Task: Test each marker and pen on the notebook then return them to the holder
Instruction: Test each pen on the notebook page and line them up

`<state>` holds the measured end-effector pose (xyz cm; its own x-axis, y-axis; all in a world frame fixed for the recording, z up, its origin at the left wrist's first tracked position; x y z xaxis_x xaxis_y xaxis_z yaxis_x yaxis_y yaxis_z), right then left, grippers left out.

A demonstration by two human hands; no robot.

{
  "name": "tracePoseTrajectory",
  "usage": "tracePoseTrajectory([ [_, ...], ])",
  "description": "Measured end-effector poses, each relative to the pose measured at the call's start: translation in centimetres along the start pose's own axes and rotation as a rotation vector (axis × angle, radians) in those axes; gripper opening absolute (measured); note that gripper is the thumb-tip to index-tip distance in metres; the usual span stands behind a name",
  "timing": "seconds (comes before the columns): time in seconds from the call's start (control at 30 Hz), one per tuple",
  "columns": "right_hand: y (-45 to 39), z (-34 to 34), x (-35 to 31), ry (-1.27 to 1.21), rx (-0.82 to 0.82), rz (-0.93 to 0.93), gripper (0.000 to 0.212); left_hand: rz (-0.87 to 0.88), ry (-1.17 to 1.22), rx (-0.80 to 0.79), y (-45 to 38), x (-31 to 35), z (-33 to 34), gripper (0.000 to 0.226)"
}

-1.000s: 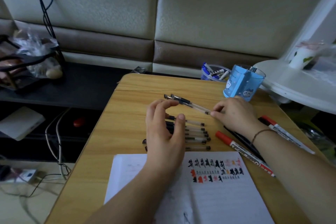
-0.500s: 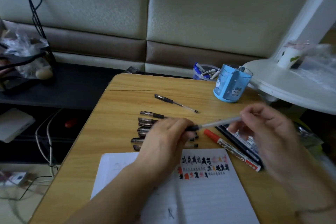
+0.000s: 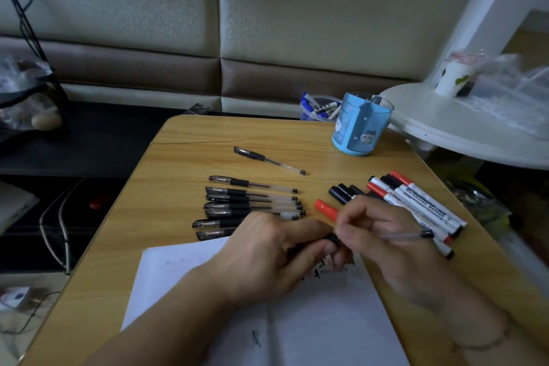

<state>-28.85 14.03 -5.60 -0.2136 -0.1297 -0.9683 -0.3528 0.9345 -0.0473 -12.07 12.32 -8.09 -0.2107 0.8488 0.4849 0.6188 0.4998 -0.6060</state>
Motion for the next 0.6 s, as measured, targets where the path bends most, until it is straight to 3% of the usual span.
tracePoseTrajectory([
  [0.27, 0.9, -0.3, 0.3, 0.073, -0.007, -0.060, 0.012, -0.044, 0.139, -0.052, -0.1, -0.1, 0.6, 0.025],
  [0.47, 1.4, -0.9, -0.3, 0.375, 0.000, -0.163, 0.010, -0.070, 0.228, -0.086, 0.2, -0.4, 1.0, 0.025],
  [0.6, 2.4, -2.0, -0.1, 0.013, 0.112, -0.102, 0.025, -0.121, 0.204, 0.044, 1.0, -0.8, 0.4, 0.024],
])
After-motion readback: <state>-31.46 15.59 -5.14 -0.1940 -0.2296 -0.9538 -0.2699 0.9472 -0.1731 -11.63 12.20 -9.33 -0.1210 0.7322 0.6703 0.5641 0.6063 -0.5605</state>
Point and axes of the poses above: each hand's wrist, its own y-axis away from the middle knuckle, its own z-axis out of the palm, x = y × z, the point moved 3 cm from there along -y, towards the middle knuckle, and after that the axes turned 9 degrees about z, right-handed, at the moved point
